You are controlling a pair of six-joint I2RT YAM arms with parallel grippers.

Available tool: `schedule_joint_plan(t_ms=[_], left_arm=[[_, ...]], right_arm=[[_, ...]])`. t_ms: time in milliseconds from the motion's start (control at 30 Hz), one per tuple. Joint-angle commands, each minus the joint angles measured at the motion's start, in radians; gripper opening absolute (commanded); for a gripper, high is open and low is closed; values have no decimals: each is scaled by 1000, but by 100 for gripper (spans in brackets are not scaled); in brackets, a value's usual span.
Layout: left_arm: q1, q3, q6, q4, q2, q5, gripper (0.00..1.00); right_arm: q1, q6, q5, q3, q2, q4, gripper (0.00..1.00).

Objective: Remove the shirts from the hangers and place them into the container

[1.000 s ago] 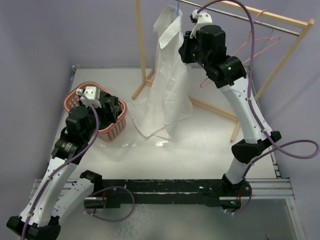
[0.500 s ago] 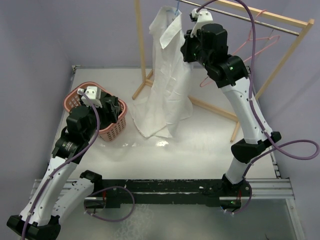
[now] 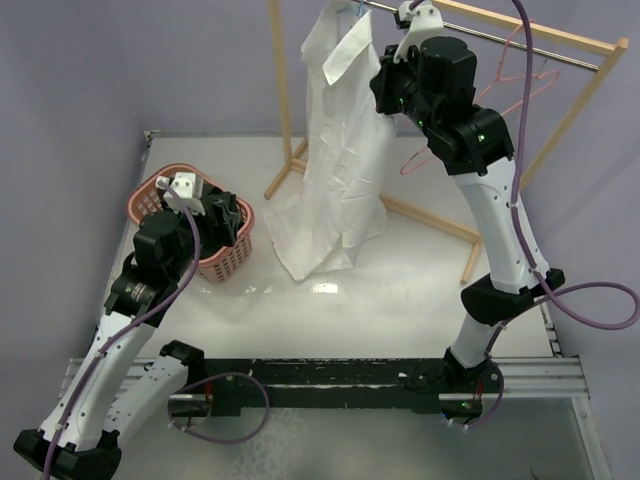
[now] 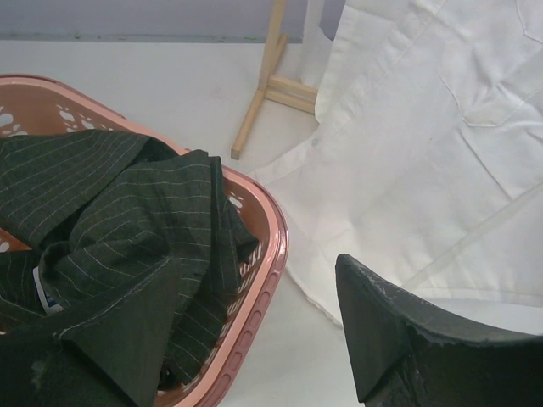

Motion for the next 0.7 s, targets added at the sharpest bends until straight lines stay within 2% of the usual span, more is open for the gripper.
schedule_joint_plan(t_ms=[0, 267, 467, 667], left_arm=[[3, 20, 4, 19, -1, 17, 76], [3, 18, 6, 23, -4, 30, 76], [4, 16, 8, 29, -11, 31, 76], [3, 16, 7, 28, -5, 35, 76]], right_arm=[[3, -24, 15, 70, -34, 75, 0], [7, -10, -18, 74, -71, 45, 0], [45, -25, -20, 15, -134, 28, 0], [53, -42, -25, 50, -156, -6, 0]])
